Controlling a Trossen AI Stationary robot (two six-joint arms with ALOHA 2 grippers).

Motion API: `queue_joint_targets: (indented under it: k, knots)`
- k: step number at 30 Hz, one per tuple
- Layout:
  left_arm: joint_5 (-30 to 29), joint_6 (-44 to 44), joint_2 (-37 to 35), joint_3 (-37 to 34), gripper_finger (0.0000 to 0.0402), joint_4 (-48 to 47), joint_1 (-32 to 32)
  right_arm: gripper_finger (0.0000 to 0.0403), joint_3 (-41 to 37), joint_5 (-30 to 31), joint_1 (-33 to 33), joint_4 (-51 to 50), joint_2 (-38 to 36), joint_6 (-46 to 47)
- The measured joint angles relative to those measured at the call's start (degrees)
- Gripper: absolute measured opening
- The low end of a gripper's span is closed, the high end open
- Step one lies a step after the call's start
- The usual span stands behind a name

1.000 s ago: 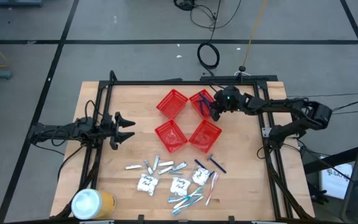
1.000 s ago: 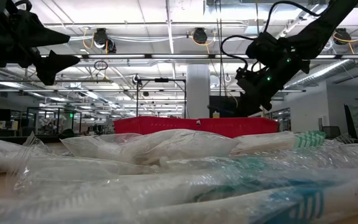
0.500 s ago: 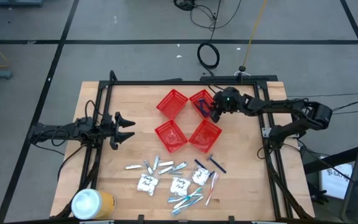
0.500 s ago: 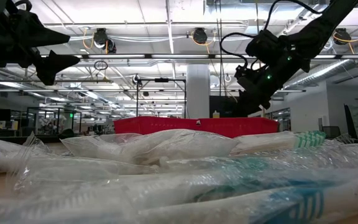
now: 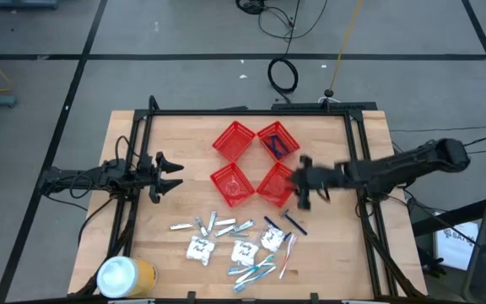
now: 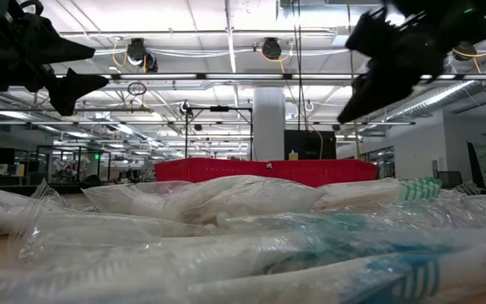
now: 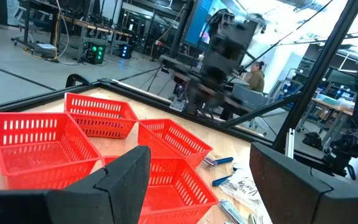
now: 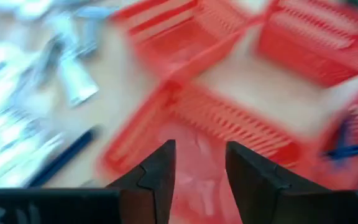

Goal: Pick & Place Travel size toiletries
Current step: Put the blue razor into the top right red bin

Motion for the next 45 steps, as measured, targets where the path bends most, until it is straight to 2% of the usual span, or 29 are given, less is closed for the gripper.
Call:
queue_joint_targets:
  k: [5,9,13,19,27,32,45]
  knots:
    - [0.0,0.0,0.0,0.0,0.0271,0.0,0.0,0.0187,0.0,1.8,13.7,-2.8,2.9,14.6]
    - [0.0,0.0,0.0,0.0,0.0271,0.0,0.0,0.0222,0.0,1.8,19.5,-7.3,5.9,27.6]
    - [0.0,0.0,0.0,0.0,0.0271,0.0,0.0,0.0224,0.0,1.8,23.7,-11.4,11.2,38.8]
    - [0.0,0.0,0.0,0.0,0.0271,0.0,0.0,0.0207,0.1,0.3,27.8,-7.0,19.1,44.1]
    - [0.0,0.0,0.0,0.0,0.0271,0.0,0.0,0.0201,0.2,3.5,28.3,-7.5,20.9,46.0]
    - [0.0,0.0,0.0,0.0,0.0271,0.0,0.0,0.0174,0.2,3.8,27.2,-11.5,21.0,46.5]
    - [0.0,0.0,0.0,0.0,0.0271,0.0,0.0,0.0045,-0.2,4.7,26.5,-14.2,21.1,42.9]
